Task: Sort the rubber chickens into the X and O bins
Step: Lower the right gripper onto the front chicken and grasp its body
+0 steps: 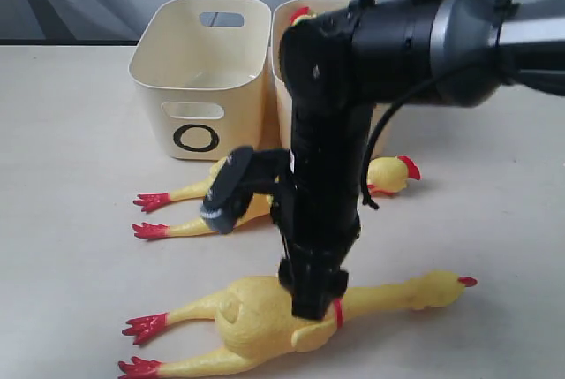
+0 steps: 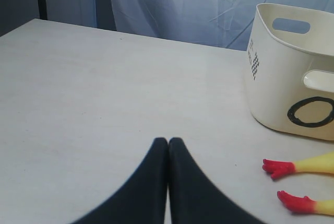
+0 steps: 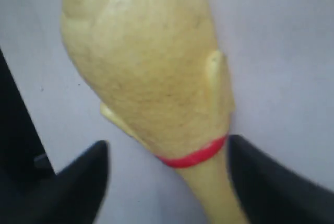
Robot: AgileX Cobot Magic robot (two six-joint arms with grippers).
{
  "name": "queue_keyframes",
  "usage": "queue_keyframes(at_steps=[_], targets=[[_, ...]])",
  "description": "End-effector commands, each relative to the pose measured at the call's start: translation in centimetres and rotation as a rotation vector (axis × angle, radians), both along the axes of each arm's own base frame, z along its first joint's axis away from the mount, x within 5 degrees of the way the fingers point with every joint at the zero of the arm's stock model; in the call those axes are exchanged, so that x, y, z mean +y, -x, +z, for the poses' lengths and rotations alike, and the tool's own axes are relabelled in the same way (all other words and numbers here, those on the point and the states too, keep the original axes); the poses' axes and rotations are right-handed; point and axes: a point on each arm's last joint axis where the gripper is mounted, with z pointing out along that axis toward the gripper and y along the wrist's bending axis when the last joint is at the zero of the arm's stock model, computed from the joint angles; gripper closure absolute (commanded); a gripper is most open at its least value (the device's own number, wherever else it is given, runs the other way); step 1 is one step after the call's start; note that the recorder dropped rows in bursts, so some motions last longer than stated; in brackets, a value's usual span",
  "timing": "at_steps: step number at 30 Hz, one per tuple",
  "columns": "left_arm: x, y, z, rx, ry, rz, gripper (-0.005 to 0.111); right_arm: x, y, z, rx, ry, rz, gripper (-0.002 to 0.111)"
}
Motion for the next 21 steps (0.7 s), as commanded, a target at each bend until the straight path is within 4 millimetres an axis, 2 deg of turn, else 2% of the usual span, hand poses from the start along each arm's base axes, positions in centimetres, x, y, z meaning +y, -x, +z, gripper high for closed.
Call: queue_keyframes(at_steps=[1,6,8,9,11,13,14,15,17,20,21], targets=[[-0.1,0.0,0.1,-0.007,0.003,-0.009,0.107,0.8,1.6,-2.6,-0.045,-0.071,0.090,0.004],[-0.1,0.0,0.1,-0.007,0.003,-0.009,0.107,2.7,2.1,-6.1,-0.130,-0.130,0.150,0.006],[-0.1,0.0,0.1,-0.007,0.003,-0.009,0.107,3.0,2.4,-7.2,-0.116,-0.113,0.169,0.013],[-0.1,0.0,0.1,-0.007,0.003,-0.009,0.107,3.1,2.7,-7.7,-0.102,-0.099,0.189,0.023],[-0.1,0.0,0.1,-0.007,0.003,-0.009,0.107,3.1,3.0,-8.1,-0.095,-0.078,0.234,0.053],[0.0,0.0,0.1,-0.007,0.001,-0.009,0.107,3.1,3.1,-8.0,-0.122,-0.056,0.286,0.103],[0.0,0.0,0.1,-0.007,0.001,-0.009,0.107,3.2,2.9,-7.6,-0.138,-0.053,0.293,0.106],[0.0,0.0,0.1,-0.007,0.001,-0.009,0.107,3.6,2.7,-7.0,-0.159,-0.065,0.304,0.103],[0.0,0.0,0.1,-0.007,0.001,-0.009,0.107,4.7,2.4,-5.1,-0.198,-0.108,0.315,0.103],[0.0,0.0,0.1,-0.007,0.001,-0.009,0.107,6.7,1.8,-0.3,-0.283,-0.214,0.327,0.107],[0.0,0.0,0.1,-0.007,0.001,-0.009,0.107,7.3,1.6,2.0,-0.323,-0.265,0.326,0.109]])
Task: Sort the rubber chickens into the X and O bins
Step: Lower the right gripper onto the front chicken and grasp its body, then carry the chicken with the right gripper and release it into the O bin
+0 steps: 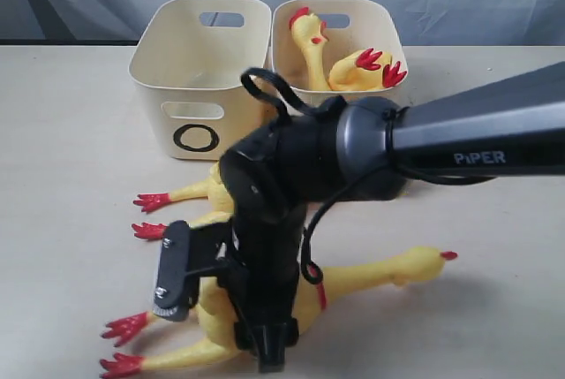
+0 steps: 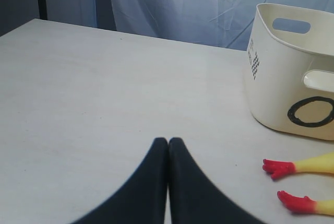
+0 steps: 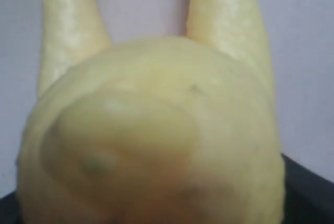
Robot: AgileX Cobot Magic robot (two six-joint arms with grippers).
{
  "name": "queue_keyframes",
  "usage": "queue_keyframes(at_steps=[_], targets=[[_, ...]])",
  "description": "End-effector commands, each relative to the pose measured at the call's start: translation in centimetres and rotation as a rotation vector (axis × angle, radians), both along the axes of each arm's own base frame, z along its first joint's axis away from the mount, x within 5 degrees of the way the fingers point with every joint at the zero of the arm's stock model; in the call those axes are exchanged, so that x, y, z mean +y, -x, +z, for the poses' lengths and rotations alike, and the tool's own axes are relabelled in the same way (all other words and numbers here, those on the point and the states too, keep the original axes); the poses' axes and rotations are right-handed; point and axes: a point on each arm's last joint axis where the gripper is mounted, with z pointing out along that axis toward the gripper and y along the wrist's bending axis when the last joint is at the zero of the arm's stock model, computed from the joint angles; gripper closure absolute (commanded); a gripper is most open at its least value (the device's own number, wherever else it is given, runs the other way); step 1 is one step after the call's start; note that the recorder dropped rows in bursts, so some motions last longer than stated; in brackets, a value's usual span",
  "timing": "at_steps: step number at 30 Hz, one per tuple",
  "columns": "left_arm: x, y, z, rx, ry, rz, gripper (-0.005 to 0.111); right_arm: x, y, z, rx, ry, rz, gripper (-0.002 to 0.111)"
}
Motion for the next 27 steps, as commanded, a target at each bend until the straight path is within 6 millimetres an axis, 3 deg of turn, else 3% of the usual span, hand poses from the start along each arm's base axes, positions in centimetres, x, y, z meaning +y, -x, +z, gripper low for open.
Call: queue_keyframes(at_steps=[1,5,8,11,14,15,16,17,18,21,22,23,24,27], targets=[[0.0,0.0,0.1,-0.007,0.001,-0.009,0.107,3.1,-0.9,9.4,-0.150,-0.240,0.034,0.109],[0.0,0.0,0.1,-0.007,0.001,-0.009,0.107,4.3,-1.8,19.1,-0.332,-0.509,0.036,0.109],[0.0,0.0,0.1,-0.007,0.001,-0.009,0.107,4.6,-2.7,24.7,-0.537,-0.661,0.050,0.109],[0.0,0.0,0.1,-0.007,0.001,-0.009,0.107,4.7,-4.1,27.8,-0.736,-0.807,0.038,0.109],[0.0,0.0,0.1,-0.007,0.001,-0.009,0.107,5.1,-6.6,28.4,-0.854,-0.983,-0.038,0.109],[0.0,0.0,0.1,-0.007,0.001,-0.009,0.107,5.2,-7.5,28.2,-0.856,-1.028,-0.084,0.109],[0.0,0.0,0.1,-0.007,0.001,-0.009,0.107,5.0,-10.0,27.3,-0.815,-1.132,-0.237,0.109],[0.0,0.0,0.1,-0.007,0.001,-0.009,0.107,4.8,-11.2,26.8,-0.791,-1.171,-0.309,0.109],[0.0,0.0,0.1,-0.007,0.001,-0.009,0.107,4.8,-13.8,25.2,-0.735,-1.277,-0.462,0.109],[0.0,0.0,0.1,-0.007,0.001,-0.009,0.107,5.2,-17.7,21.4,-0.690,-1.487,-0.701,0.109],[0.0,0.0,0.1,-0.007,0.001,-0.009,0.107,5.4,-19.4,18.6,-0.667,-1.527,-0.822,0.109],[0.0,0.0,0.1,-0.007,0.001,-0.009,0.107,5.4,-20.0,17.4,-0.659,-1.523,-0.858,0.109],[0.0,0.0,0.1,-0.007,0.001,-0.009,0.107,5.8,-21.1,14.2,-0.614,-1.473,-0.930,0.109],[0.0,0.0,0.1,-0.007,0.001,-0.009,0.107,6.4,-22.1,8.3,-0.452,-1.359,-1.110,0.109]])
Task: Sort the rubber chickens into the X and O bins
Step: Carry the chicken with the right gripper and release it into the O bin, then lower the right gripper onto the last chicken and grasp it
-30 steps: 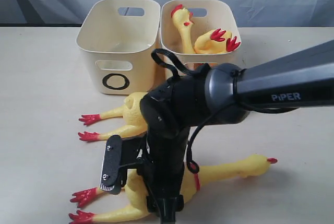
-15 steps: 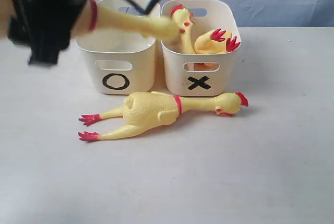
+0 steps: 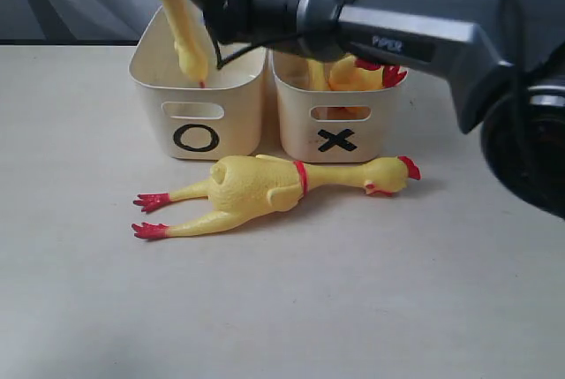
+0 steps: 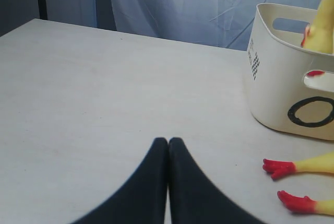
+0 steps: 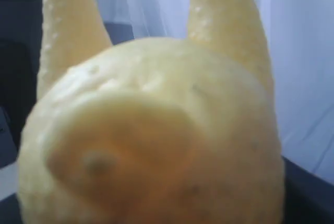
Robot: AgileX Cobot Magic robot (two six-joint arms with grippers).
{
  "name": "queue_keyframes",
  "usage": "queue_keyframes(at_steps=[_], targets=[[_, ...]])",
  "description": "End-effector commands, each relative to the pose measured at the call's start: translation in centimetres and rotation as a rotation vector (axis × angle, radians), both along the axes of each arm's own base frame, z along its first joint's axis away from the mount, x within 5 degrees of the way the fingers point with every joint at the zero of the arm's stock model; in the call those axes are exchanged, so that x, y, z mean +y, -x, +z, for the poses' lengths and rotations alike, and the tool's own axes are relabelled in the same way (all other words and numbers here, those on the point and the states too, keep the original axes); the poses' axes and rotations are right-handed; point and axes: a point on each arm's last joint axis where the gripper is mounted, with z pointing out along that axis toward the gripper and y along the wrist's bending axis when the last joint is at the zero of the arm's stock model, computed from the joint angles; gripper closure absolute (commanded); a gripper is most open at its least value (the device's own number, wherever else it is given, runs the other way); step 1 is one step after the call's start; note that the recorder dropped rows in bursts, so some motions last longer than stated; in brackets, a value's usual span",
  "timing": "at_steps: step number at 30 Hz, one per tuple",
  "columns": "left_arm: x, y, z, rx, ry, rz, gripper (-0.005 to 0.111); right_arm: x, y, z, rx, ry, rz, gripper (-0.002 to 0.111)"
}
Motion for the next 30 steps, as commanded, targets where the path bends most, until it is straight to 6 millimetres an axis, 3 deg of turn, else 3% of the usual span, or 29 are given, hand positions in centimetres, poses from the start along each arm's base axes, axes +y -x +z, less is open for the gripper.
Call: queue_keyframes(at_steps=[1,3,4,7,9,18,21,26,30], targets=[[0.0,0.0,0.1,-0.007,0.001,-0.009,0.107,0.3,-1.2,-5.3,0.208,-0.047,-0.046,0.107],[0.0,0.0,0.1,-0.007,0.001,-0.009,0.107,0.5,-0.9,-5.9,0.255,-0.013,-0.013,0.087],[0.0,0.0,0.1,-0.007,0.001,-0.009,0.107,0.5,-0.9,-5.8,0.255,-0.014,-0.012,0.066],[-0.1,0.0,0.1,-0.007,0.004,-0.009,0.107,0.4,-0.8,-5.0,0.239,-0.020,-0.008,0.027],[-0.1,0.0,0.1,-0.007,0.004,-0.009,0.107,0.3,-0.6,-3.9,0.208,-0.012,0.000,0.014],[-0.1,0.0,0.1,-0.007,0.004,-0.009,0.107,-0.1,1.4,0.9,0.150,0.159,0.138,0.012],[-0.1,0.0,0.1,-0.007,0.004,-0.009,0.107,-0.5,3.0,2.1,0.190,0.327,0.253,0.012],[-0.1,0.0,0.1,-0.007,0.004,-0.009,0.107,-2.8,5.3,1.2,0.304,0.818,0.388,0.012],[-0.1,0.0,0.1,-0.007,0.004,-0.009,0.107,-4.5,6.5,-0.6,0.481,1.060,0.464,0.012]])
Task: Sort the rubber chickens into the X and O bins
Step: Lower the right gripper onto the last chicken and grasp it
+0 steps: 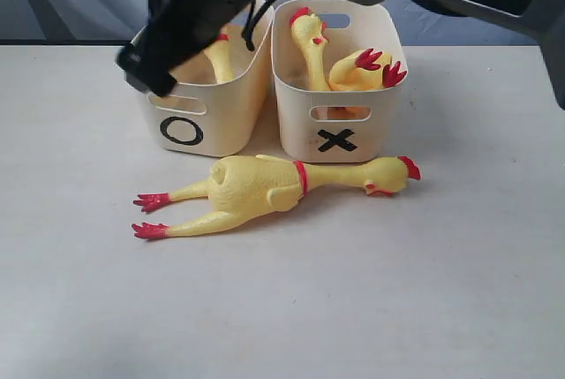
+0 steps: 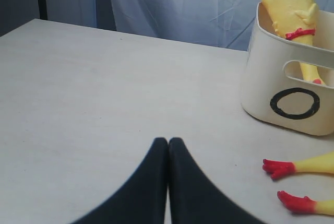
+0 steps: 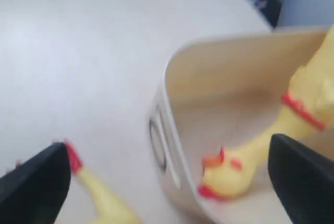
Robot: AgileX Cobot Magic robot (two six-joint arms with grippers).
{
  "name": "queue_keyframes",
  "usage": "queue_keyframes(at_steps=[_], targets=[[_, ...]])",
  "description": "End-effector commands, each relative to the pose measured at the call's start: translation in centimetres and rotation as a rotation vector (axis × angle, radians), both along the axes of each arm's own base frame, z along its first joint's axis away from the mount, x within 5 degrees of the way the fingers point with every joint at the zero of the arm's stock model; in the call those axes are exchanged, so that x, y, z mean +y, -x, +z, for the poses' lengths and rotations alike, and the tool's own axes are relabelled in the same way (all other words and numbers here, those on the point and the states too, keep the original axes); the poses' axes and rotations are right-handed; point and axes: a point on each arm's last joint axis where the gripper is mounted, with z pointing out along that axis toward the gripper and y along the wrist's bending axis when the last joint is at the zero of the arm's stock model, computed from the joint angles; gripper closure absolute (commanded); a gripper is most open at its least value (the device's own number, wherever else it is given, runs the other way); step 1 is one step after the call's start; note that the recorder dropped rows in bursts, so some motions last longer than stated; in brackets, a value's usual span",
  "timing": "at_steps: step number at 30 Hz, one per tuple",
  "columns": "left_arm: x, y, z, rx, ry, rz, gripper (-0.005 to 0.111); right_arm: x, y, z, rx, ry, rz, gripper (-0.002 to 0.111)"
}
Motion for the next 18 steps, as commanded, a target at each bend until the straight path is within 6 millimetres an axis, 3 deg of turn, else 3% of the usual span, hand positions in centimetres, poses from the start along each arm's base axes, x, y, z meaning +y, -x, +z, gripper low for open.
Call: queue_keyframes(at_steps=[1,9,14,18], targets=[[-0.1,0.0,0.1,-0.007,0.004,-0.009,0.107,-2.3,1.2,-1.9,0.153,0.333,0.075,0.012],[-0.1,0.0,0.1,-0.007,0.004,-0.009,0.107,-2.5,0.8,-5.4,0.203,0.488,0.127,0.012],[-0.1,0.0,0.1,-0.007,0.004,-0.009,0.107,-2.2,0.4,-9.5,0.282,0.566,0.139,0.012],[-0.1,0.0,0.1,-0.007,0.004,-0.009,0.107,-2.1,0.5,-13.9,0.388,0.634,0.151,0.012]])
